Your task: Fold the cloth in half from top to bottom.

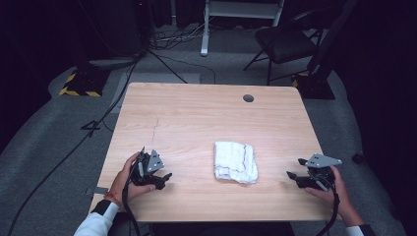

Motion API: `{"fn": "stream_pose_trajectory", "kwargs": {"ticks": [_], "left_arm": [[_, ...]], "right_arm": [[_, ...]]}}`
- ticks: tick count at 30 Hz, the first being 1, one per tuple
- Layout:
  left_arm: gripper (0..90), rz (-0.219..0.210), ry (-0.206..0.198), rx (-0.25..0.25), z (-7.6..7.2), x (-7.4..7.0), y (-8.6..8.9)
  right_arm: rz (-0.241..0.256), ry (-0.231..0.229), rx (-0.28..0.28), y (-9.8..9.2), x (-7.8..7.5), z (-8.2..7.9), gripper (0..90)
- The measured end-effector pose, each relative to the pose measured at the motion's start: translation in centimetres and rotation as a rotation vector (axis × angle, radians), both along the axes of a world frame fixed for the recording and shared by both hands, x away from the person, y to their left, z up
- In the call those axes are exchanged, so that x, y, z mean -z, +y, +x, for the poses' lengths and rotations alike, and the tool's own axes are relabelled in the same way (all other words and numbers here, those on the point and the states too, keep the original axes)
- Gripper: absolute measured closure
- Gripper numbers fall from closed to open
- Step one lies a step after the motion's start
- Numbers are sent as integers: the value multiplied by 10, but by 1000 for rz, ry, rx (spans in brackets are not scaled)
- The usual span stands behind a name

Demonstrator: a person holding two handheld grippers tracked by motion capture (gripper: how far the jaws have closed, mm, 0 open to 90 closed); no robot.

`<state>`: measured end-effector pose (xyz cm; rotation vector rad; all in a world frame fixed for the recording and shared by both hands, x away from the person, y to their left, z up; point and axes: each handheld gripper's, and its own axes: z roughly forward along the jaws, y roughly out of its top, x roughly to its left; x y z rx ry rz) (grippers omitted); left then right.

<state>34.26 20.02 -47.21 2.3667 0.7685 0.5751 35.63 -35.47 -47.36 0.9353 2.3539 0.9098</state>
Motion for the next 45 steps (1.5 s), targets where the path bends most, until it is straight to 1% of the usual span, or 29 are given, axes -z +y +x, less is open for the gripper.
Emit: {"fn": "stream_pose_trajectory", "kwargs": {"ticks": [2,3,4,8,10,12,13,16,19,23,24,25,27,39,45], "left_arm": [[199,1,0,-13,0,2,3],[199,1,6,-15,0,3,5],[199,5,3,-15,0,4,7],[197,-11,16,-45,-1,9,16],[193,-38,43,-59,-1,11,22],[186,-54,56,-72,0,13,30],[187,-68,61,-87,0,14,32],[187,-87,82,-99,1,18,40],[187,-88,107,-118,1,23,46],[181,-150,135,-128,1,27,55],[181,-178,142,-137,1,29,57],[179,-203,130,-140,-1,31,60],[178,-194,123,-140,-1,31,61],[176,-203,120,-176,-3,32,58],[176,-200,120,-176,-3,32,58]], "right_arm": [[12,7,19,-8,2,-2,299],[18,9,25,-10,3,-3,297],[24,12,37,-14,4,-3,296],[44,30,99,-27,9,-5,264],[64,39,126,-35,12,-7,252],[69,44,152,-40,16,-8,244],[64,47,166,-42,17,-8,243],[57,48,197,-47,24,-9,231],[104,56,211,-53,27,-10,222],[128,59,223,-56,29,-10,201],[140,69,226,-57,30,-10,198],[140,68,226,-57,30,-9,196],[139,68,226,-57,30,-9,194],[139,68,226,-57,30,-9,192],[139,68,229,-56,30,-9,192]]}}
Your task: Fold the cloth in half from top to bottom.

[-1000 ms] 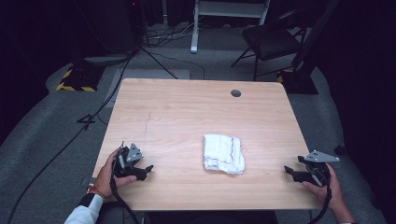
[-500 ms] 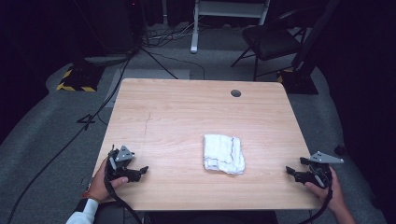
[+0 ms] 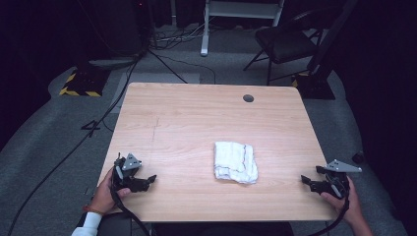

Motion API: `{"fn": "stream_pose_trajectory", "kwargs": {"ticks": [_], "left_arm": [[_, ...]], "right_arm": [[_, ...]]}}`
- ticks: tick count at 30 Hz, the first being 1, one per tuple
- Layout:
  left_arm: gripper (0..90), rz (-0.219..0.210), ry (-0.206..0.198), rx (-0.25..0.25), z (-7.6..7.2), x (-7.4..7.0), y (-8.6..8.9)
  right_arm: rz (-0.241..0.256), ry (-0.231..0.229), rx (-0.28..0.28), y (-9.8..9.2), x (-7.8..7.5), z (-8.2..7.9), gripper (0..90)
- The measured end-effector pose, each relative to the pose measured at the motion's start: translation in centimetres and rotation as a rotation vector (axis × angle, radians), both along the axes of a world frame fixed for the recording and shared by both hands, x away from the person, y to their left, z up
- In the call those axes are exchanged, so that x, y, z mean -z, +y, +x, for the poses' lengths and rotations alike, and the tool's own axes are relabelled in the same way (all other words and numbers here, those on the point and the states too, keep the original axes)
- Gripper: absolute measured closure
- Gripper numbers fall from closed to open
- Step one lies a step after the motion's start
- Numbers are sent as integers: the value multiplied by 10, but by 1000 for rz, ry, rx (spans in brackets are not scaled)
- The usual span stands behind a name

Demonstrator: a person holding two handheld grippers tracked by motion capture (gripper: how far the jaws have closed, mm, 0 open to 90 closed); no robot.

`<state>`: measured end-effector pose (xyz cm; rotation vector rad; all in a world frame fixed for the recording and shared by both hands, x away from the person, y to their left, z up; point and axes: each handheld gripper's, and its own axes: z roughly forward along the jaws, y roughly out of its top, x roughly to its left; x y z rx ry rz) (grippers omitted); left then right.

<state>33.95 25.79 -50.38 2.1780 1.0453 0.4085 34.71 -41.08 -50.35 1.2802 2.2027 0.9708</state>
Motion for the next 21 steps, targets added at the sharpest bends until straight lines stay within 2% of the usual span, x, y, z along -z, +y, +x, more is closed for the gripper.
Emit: {"fn": "stream_pose_trajectory", "kwargs": {"ticks": [21], "left_arm": [[176,-2,1,8,0,0,1]], "right_arm": [[-1,0,-2,0,0,0,191]]}}
